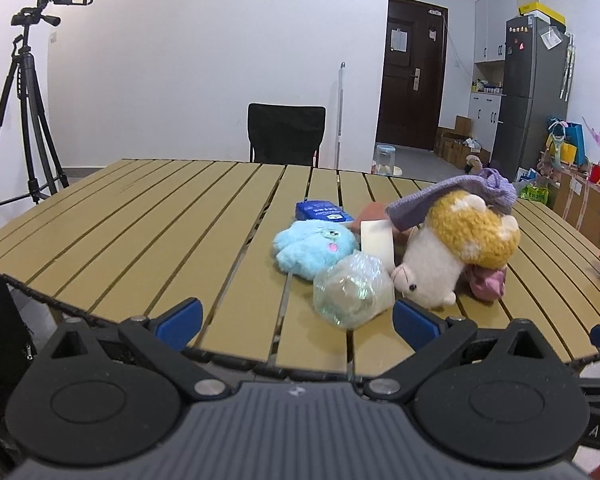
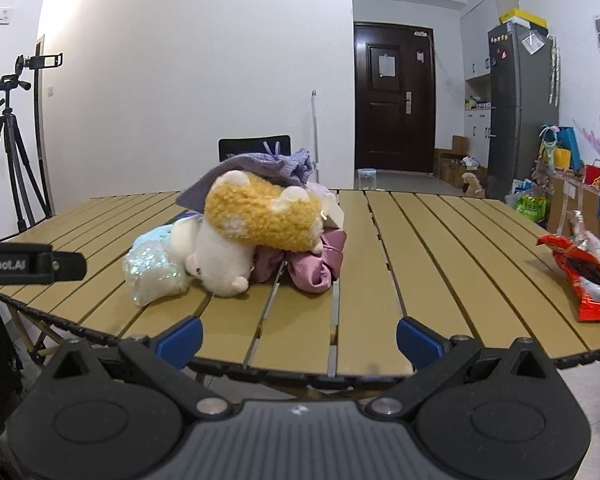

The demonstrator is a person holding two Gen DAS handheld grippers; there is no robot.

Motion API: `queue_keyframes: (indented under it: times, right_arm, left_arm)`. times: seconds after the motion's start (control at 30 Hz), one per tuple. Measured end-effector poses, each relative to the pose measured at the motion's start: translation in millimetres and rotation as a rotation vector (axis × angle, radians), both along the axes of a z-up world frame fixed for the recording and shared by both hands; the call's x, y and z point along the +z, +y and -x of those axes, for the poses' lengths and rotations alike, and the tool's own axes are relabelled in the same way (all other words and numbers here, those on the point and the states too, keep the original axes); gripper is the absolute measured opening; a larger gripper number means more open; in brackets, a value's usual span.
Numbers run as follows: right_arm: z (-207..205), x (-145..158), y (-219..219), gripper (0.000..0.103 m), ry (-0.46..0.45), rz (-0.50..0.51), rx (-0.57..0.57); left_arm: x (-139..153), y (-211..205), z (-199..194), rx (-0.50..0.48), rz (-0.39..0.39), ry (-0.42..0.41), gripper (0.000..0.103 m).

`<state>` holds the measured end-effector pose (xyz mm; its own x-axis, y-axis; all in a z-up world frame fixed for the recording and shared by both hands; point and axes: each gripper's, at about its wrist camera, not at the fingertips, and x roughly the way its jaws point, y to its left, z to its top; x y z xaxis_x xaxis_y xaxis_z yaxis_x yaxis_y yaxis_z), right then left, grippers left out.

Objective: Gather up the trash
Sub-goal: 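Move both tools toward the pile of items on the table, then grasp the clear plastic bag with the left gripper while the right grasps the yellow plush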

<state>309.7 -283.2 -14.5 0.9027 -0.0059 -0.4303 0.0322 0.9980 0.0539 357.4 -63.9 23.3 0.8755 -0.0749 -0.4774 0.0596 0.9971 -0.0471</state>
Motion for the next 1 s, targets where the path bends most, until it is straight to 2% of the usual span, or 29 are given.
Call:
queue_keyframes:
  times: [0.17, 0.33, 0.6, 0.7, 0.77, 0.83, 0.87, 1.0]
  right_arm:
    - [-23, -4, 1, 0.103, -0.015, 0.064, -0.016]
    - [-35, -10, -12, 0.103, 0.005, 0.007, -0.037]
    - [-41, -20, -21, 0.103, 0.019, -0.003, -0.096]
    - [-42, -19, -23, 0.103, 0.014, -0.003, -0.116]
    - [-42, -19, -25, 0.103, 0.011, -0.013, -0.121]
    - [-43, -19, -25, 0.103, 0.010, -0.014, -0.123]
    - [-44, -19, -24, 0.103, 0.010, -0.013, -0.122]
    - [-44, -17, -19, 0.103, 0.002, -0.010, -0.114]
  left_arm:
    - [-9, -5, -24, -0.019, 0.056, 0.053, 0.103]
    - [-18, -17, -41, -0.010, 0.036, 0.047, 0.103]
    - [-30, -28, -67, -0.014, 0.050, 0.027, 0.101]
    - [-38, -26, -76, -0.026, 0.075, 0.052, 0.082]
    - [-42, -24, -81, -0.043, 0.098, 0.069, 0.064]
    - [-43, -22, -83, -0.052, 0.117, 0.072, 0.056]
    - [-43, -21, -83, -0.060, 0.126, 0.068, 0.048]
    - [-41, -16, -78, -0.069, 0.139, 0.050, 0.040]
